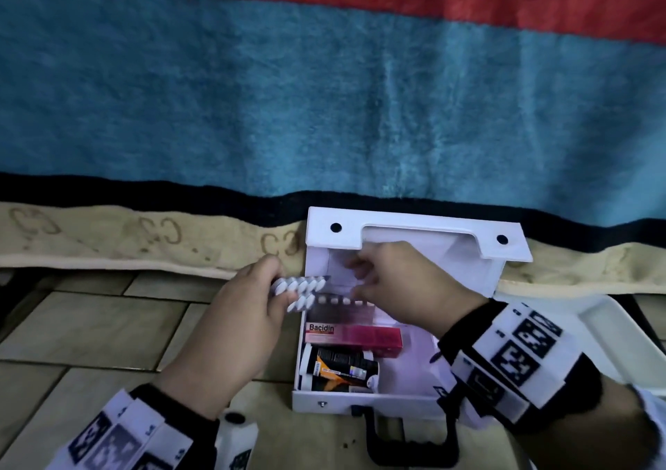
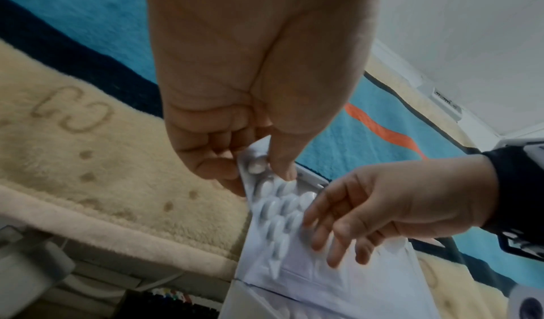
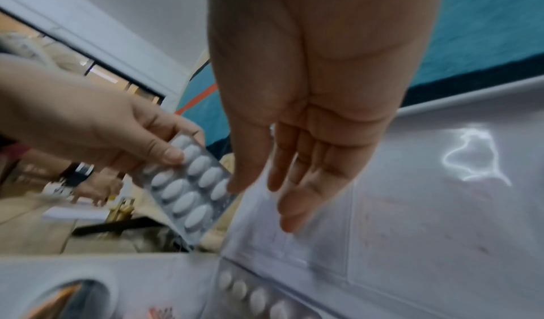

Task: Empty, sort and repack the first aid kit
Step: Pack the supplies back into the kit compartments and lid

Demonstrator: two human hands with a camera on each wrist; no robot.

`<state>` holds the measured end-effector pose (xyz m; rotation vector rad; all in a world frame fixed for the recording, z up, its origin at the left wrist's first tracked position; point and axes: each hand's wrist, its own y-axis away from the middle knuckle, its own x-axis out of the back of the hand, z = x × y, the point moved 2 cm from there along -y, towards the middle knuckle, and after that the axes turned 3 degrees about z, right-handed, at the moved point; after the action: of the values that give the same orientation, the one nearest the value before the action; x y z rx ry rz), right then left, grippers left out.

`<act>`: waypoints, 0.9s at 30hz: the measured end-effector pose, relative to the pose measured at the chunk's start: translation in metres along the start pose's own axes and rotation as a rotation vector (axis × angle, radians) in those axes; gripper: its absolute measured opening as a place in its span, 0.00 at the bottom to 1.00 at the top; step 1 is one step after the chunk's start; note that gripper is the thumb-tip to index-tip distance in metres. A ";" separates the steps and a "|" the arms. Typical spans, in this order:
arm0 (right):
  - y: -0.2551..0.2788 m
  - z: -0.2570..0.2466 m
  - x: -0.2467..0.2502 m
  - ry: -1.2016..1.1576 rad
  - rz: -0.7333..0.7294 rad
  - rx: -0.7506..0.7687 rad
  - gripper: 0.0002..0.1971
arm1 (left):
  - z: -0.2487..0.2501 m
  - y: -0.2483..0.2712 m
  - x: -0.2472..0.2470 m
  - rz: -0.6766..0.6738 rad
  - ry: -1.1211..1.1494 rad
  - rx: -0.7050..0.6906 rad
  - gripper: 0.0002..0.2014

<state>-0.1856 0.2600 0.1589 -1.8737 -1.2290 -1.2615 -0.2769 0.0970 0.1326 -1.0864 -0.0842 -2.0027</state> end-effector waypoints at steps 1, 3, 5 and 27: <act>0.002 0.000 0.003 -0.084 -0.009 0.008 0.19 | 0.004 0.000 -0.001 -0.007 0.020 -0.020 0.06; 0.007 -0.002 0.007 -0.159 0.001 0.028 0.15 | 0.011 -0.002 -0.006 -0.028 0.054 -0.042 0.06; 0.008 0.000 0.007 -0.108 0.049 0.027 0.06 | 0.015 -0.006 -0.015 -0.063 0.060 -0.038 0.06; -0.010 -0.012 -0.025 0.358 -0.103 0.003 0.10 | -0.011 -0.007 -0.042 -0.259 -0.049 0.153 0.18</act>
<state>-0.2033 0.2445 0.1403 -1.5119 -1.1409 -1.5676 -0.2774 0.1232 0.0975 -1.0694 -0.4165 -2.1572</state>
